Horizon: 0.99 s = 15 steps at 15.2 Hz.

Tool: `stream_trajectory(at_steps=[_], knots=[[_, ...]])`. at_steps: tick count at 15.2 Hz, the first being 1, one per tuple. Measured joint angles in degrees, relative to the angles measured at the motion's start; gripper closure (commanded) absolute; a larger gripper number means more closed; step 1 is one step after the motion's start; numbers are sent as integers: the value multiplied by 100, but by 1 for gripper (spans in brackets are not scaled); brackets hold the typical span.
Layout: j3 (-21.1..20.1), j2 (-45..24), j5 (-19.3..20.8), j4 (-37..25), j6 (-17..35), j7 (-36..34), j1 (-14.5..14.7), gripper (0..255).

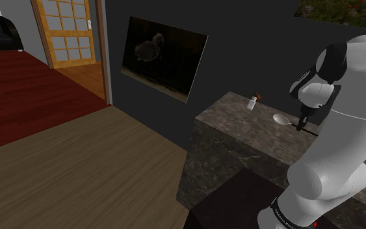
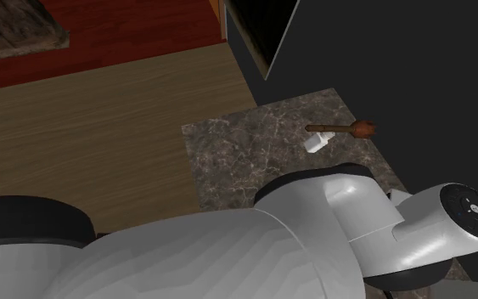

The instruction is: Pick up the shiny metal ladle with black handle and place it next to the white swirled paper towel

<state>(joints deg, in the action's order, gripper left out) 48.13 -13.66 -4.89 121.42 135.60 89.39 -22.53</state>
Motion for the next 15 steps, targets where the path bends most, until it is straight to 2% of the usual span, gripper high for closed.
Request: stream_trajectory(at_steps=[1, 7, 11, 15], knots=[[-1, 0, 0, 0, 0, 0, 1, 0], [-2, -2, -2, 0, 0, 0, 1, 0], [186, 494, 483, -144, -487, -318, 242, 0], [208, 610, 606, -199, -630, -418, 300, 0]])
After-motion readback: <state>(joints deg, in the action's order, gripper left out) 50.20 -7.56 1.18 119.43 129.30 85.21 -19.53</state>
